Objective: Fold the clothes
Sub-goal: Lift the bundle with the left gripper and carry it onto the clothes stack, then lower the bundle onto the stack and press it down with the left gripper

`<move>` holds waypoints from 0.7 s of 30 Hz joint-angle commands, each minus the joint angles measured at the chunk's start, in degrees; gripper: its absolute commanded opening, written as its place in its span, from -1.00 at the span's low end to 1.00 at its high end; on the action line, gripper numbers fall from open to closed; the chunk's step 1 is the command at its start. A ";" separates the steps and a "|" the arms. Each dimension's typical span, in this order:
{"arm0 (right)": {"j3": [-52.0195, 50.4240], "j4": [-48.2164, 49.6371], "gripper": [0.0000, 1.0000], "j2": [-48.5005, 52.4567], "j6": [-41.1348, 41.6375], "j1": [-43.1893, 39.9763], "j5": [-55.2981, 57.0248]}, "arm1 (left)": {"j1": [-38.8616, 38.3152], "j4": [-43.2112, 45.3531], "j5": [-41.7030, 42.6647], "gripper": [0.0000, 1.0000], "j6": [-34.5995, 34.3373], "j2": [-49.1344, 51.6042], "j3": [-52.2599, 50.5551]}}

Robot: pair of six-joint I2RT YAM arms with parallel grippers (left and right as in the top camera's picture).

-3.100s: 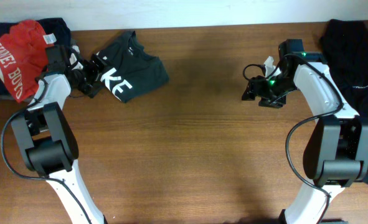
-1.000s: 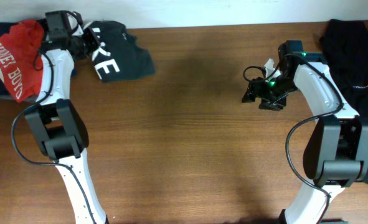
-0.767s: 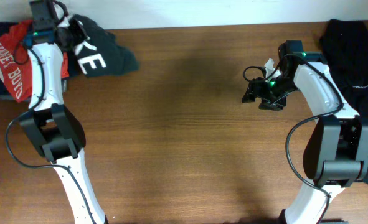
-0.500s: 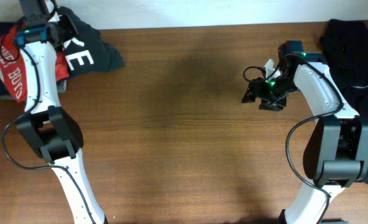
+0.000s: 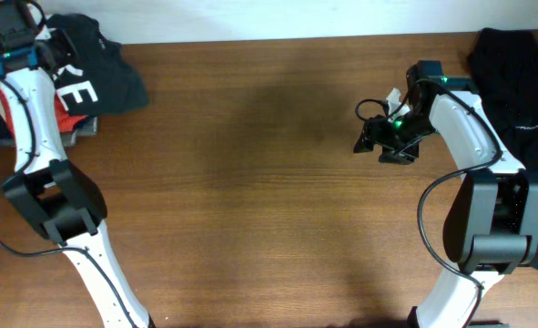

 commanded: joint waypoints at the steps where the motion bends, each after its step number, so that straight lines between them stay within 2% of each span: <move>1: -0.26 -0.13 0.37 0.24 0.28 -0.15 0.09 | 1.84 0.79 -1.49 -0.98 0.98 -0.07 2.19; 7: -0.26 -0.13 0.37 0.24 0.28 -0.15 0.09 | 2.54 0.81 -1.90 -0.98 0.96 -0.07 5.77; 13: -0.26 -0.13 0.37 0.24 0.28 -0.15 0.09 | 2.56 0.42 -7.50 -0.97 0.94 -0.07 6.49; 21: -0.26 -0.11 0.38 0.24 0.28 -0.15 0.09 | 2.56 0.57 -7.34 -0.97 0.92 -0.07 7.78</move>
